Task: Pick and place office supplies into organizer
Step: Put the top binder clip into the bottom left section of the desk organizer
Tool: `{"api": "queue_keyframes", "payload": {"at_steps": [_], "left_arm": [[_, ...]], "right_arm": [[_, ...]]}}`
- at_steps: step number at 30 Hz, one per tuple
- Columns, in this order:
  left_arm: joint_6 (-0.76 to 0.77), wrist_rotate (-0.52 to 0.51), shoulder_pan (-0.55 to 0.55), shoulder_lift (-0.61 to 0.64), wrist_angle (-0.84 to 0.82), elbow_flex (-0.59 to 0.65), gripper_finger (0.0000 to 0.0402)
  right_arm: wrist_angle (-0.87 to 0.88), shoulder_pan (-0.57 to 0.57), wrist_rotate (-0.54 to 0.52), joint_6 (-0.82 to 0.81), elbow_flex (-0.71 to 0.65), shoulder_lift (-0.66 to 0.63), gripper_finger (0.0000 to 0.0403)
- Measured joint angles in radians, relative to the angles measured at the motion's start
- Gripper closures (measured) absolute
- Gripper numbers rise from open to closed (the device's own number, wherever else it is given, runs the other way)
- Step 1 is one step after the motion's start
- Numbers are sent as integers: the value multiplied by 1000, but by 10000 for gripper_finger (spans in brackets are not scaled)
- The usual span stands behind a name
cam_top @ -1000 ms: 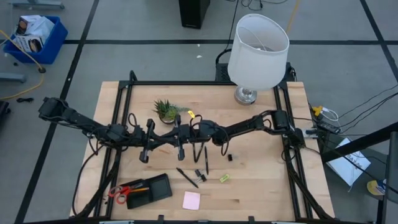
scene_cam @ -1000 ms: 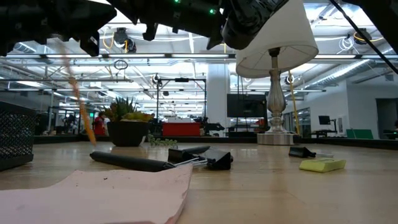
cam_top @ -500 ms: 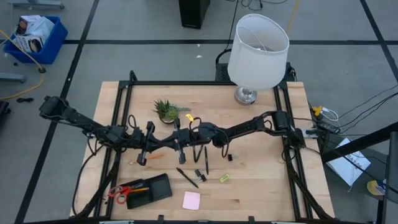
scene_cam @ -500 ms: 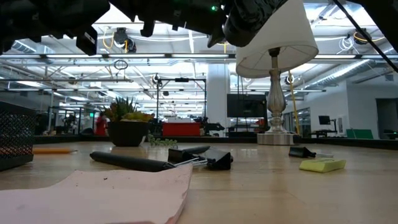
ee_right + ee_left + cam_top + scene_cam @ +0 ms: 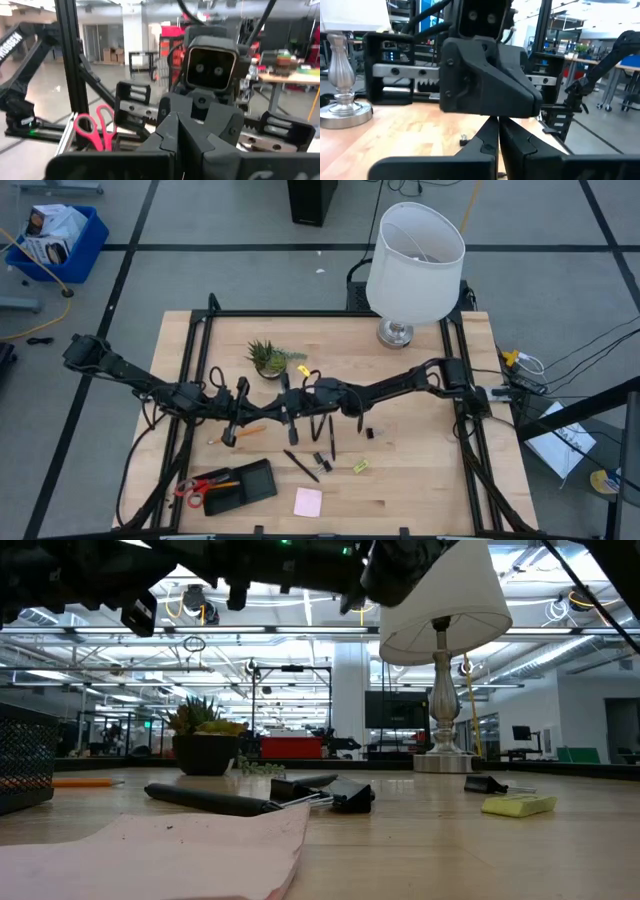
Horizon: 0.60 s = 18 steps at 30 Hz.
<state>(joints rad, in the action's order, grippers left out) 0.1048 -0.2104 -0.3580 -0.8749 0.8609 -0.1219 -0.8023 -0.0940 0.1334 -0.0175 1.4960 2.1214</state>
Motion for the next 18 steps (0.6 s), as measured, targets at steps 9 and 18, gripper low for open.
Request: {"api": "queue_keyframes", "payload": {"at_steps": [9,18], "left_arm": [[104,0,0,47,-22,0,357],[77,0,0,55,-44,0,332]], "right_arm": [[380,-73,-76,57,-82,-205,398],[250,-163,83,-165,-238,-260,345]]}}
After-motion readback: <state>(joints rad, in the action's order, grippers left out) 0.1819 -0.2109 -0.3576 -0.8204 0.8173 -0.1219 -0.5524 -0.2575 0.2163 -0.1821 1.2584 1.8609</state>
